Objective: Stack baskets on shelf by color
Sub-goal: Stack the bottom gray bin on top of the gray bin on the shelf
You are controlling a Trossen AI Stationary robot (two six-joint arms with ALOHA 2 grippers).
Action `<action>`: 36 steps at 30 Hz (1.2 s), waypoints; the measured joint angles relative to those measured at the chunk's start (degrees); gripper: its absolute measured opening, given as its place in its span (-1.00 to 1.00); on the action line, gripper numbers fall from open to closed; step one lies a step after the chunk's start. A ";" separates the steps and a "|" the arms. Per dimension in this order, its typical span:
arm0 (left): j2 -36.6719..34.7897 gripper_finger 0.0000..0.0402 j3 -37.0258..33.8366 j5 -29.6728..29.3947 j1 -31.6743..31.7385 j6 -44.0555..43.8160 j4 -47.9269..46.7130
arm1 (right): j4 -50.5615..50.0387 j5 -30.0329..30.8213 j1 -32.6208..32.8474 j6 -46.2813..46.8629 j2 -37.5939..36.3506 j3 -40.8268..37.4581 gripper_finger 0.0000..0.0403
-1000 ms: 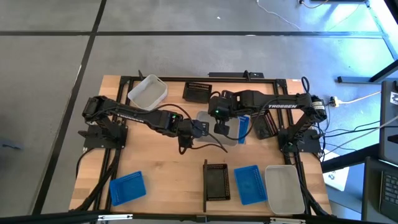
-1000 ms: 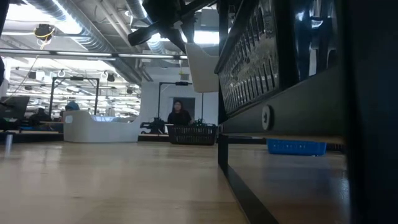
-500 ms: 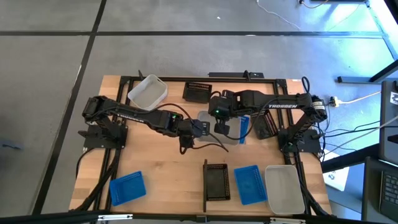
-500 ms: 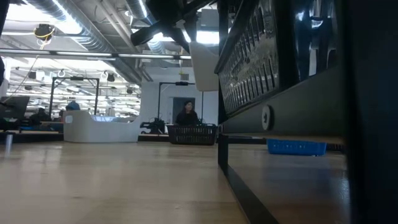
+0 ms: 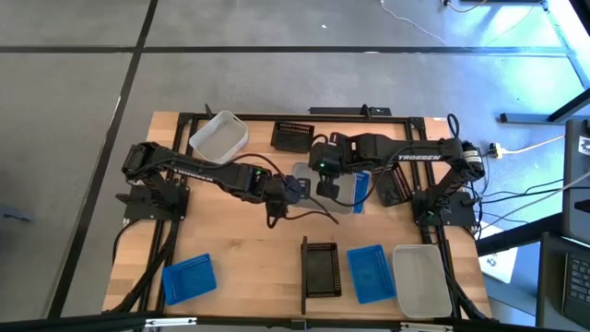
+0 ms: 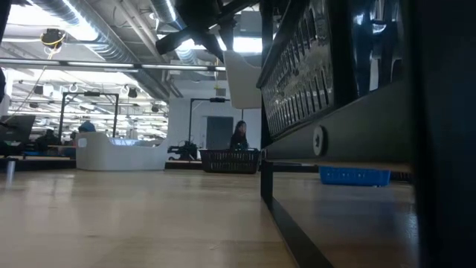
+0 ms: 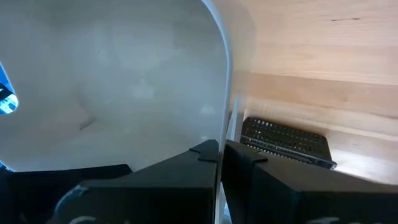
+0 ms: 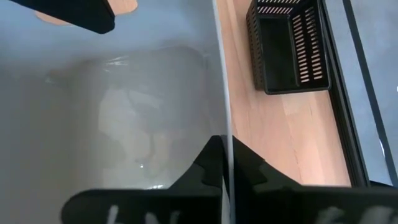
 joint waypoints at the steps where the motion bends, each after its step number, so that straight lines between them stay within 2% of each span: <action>1: 0.00 -1.00 0.00 -0.06 0.00 0.00 0.33 | -0.03 0.03 0.00 0.00 0.00 0.00 -1.00; 7: 0.00 -0.97 0.00 -0.75 -0.02 1.56 0.73 | -0.11 0.02 0.00 0.04 0.00 0.00 -1.00; 17: 0.00 -0.60 0.02 -1.21 -0.37 1.90 0.65 | 0.09 0.25 0.01 0.13 0.04 0.02 -1.00; 33: 0.00 -0.58 0.02 -0.98 0.59 1.49 0.57 | -0.02 0.47 0.00 0.15 0.07 0.02 -1.00; 36: 0.00 -0.58 0.02 0.79 0.60 1.69 1.05 | -0.06 0.41 0.00 0.10 0.09 0.02 -1.00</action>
